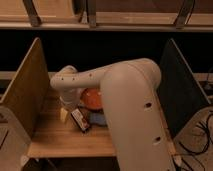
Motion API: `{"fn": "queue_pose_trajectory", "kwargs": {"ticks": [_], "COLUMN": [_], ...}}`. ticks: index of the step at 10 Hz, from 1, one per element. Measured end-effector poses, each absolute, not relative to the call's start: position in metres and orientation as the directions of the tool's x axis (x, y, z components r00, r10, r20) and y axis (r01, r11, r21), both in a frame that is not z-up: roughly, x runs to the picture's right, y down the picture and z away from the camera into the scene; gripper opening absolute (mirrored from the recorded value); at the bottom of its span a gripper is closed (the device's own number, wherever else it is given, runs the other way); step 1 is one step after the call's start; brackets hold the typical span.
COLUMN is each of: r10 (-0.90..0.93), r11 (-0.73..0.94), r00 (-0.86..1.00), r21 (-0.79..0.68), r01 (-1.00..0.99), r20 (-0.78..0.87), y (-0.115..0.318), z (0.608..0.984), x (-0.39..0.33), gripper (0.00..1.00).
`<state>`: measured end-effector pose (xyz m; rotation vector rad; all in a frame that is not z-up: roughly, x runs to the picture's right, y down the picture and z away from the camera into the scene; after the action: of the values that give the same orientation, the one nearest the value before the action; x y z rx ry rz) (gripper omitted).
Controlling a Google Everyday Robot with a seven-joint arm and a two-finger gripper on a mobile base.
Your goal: Place the eraser in the ceramic cup
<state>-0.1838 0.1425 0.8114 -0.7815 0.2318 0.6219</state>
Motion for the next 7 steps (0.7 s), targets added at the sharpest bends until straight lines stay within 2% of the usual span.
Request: {"fn": "queue_pose_trajectory", "kwargs": {"ticks": [7], "r10": [0.422], "r11": [0.487], "r00": [0.791], "r21": [-0.626], "r01": [-0.609], "r20": [-0.443], "y": [0.152], "z": [0.846], "x": [-0.196], "gripper": [0.80]}}
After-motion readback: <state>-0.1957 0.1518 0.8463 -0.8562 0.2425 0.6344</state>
